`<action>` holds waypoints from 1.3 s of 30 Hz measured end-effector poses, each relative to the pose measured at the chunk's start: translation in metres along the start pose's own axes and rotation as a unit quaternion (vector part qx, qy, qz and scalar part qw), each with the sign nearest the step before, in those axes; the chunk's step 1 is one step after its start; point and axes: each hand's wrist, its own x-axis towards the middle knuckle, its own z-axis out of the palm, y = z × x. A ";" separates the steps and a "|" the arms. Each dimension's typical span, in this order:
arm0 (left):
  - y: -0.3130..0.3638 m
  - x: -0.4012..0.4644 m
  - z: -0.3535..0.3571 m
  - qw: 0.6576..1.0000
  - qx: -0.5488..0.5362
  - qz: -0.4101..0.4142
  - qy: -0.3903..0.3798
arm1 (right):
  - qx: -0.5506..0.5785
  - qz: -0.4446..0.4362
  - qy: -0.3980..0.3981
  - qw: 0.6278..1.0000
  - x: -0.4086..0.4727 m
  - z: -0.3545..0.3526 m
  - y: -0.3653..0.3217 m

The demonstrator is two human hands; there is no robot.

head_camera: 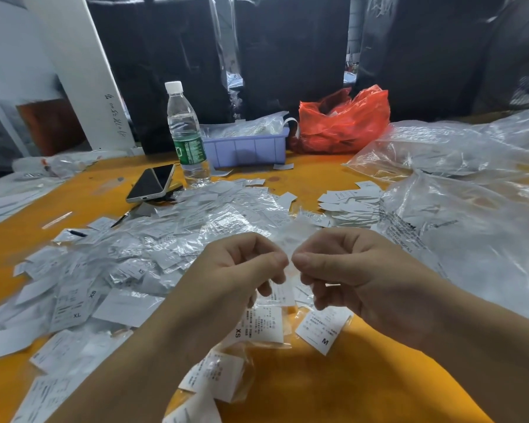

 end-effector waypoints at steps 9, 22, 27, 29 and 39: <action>0.001 -0.002 0.001 0.999 -0.035 0.014 0.024 | 0.025 0.017 -0.035 0.999 -0.003 0.001 -0.002; 0.000 -0.003 -0.001 1.000 -0.009 0.021 0.017 | -0.016 0.004 -0.018 1.000 -0.004 0.003 -0.001; -0.001 -0.003 0.001 1.000 0.000 0.020 0.017 | -0.001 -0.004 -0.008 1.000 -0.004 0.002 -0.002; -0.001 -0.003 0.000 0.999 -0.003 0.020 0.031 | 0.008 -0.003 -0.005 1.000 -0.003 0.002 -0.003; 0.001 -0.004 0.000 0.999 -0.004 0.026 0.029 | -0.026 -0.015 0.008 1.000 -0.004 0.002 -0.002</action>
